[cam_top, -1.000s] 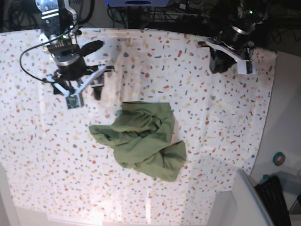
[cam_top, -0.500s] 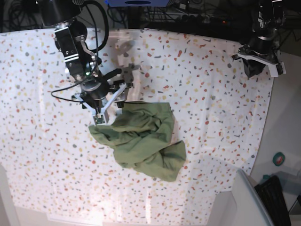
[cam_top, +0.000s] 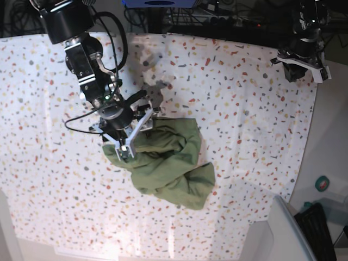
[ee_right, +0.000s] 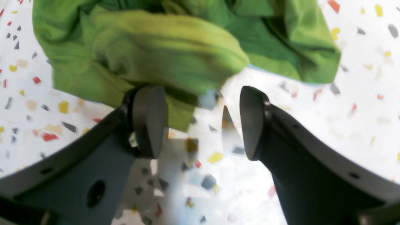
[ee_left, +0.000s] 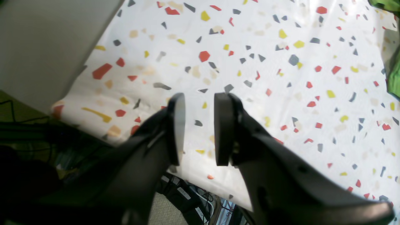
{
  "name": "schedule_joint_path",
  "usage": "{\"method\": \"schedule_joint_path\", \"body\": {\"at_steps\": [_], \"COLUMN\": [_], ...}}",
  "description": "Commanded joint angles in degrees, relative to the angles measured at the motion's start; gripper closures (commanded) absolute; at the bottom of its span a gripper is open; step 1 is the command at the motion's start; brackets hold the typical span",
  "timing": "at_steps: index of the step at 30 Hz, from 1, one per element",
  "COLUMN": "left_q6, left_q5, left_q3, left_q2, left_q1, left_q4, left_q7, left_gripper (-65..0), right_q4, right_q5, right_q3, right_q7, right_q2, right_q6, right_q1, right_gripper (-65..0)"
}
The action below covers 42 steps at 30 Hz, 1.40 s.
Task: Layout the t-shirt on the table in an organized manner, then fold the t-shirt properly
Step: 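Lower both grippers onto the crumpled green t-shirt and grasp its edges, then lift the t-shirt and pull the grippers apart to stretch it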
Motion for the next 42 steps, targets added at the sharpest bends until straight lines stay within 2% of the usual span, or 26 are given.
{"method": "schedule_joint_path", "body": {"at_steps": [1, 4, 5, 7, 8, 9, 13, 19, 21, 26, 31, 40, 41, 42], "left_q6": [-0.2, -0.2, -0.2, -0.2, -0.2, -0.2, -0.2, -0.2, -0.2, -0.1, -0.1, -0.1, -0.1, -0.1], "left_q5": [-0.2, -0.2, -0.2, -0.2, -0.2, -0.2, -0.2, -0.2, -0.2, -0.2, -0.6, -0.2, -0.2, -0.2], "left_q3": [-0.4, -0.2, 0.0, 0.2, 1.0, 1.9, 4.3, 10.1, 12.6, 21.9, 30.8, 33.1, 33.1, 33.1], "left_q2": [-0.5, -0.5, -0.5, -0.5, -0.5, -0.6, -0.8, -0.9, -0.9, -1.0, 0.1, 8.6, 9.2, 9.4], "left_q1": [0.1, -0.4, -0.9, -2.1, -2.8, -3.4, -5.5, -10.1, -12.5, -22.6, -33.5, -45.2, -45.7, -46.1], "left_q4": [0.7, 1.0, 1.1, 0.7, 0.6, 0.6, 0.6, -2.3, -4.4, -13.7, -23.1, -41.4, -42.9, -43.9], "left_q7": [-1.4, -1.4, -1.2, -1.0, -1.0, -1.0, -1.0, -1.0, -1.0, -1.0, -1.0, -1.0, -1.0, -1.0], "left_gripper": [-15.3, -15.3, -15.3, -16.1, -16.3, -16.5, -17.4, -36.9, -39.8, -39.7, -39.7, -39.3, -38.3, -34.7], "right_q4": [0.7, 0.4, 0.4, 0.3, 0.4, 0.6, 4.3, 17.0, 20.1, 22.2, 22.2, 22.2, 22.2, 22.1], "right_q5": [0.2, 0.2, 0.2, 0.2, 0.2, 0.2, 0.2, 0.2, 0.2, 0.2, 0.2, 0.1, 0.1, 0.1], "right_q3": [0.1, -0.1, -0.1, -0.2, -0.2, -0.2, 0.2, 0.2, 2.1, 7.2, 7.1, 7.1, 7.2, 7.2], "right_q7": [1.4, 1.4, 1.4, 1.4, 1.4, 1.2, 1.2, 1.2, 1.2, 1.2, 1.2, 1.2, 1.2, 1.2], "right_q2": [-0.1, -0.4, -0.4, -0.5, -0.5, -0.5, 0.6, 6.4, 7.6, 7.6, 8.1, 8.1, 8.1, 8.3], "right_q6": [0.3, 0.3, 0.3, 0.3, 0.3, 0.3, 0.3, 0.3, 0.3, 0.3, 0.3, 0.3, 0.3, 0.3], "right_q1": [1.8, 2.4, 2.4, 2.2, 1.9, 1.6, -2.9, -13.8, -16.8, -20.4, -20.6, -20.6, -20.5, -20.5], "right_gripper": [-34.8, -33.9, -30.9, -16.5, -5.6, 0.0, 0.0, 0.0, 0.0, 0.0, 0.0, 0.0, 0.0, 0.0]}}
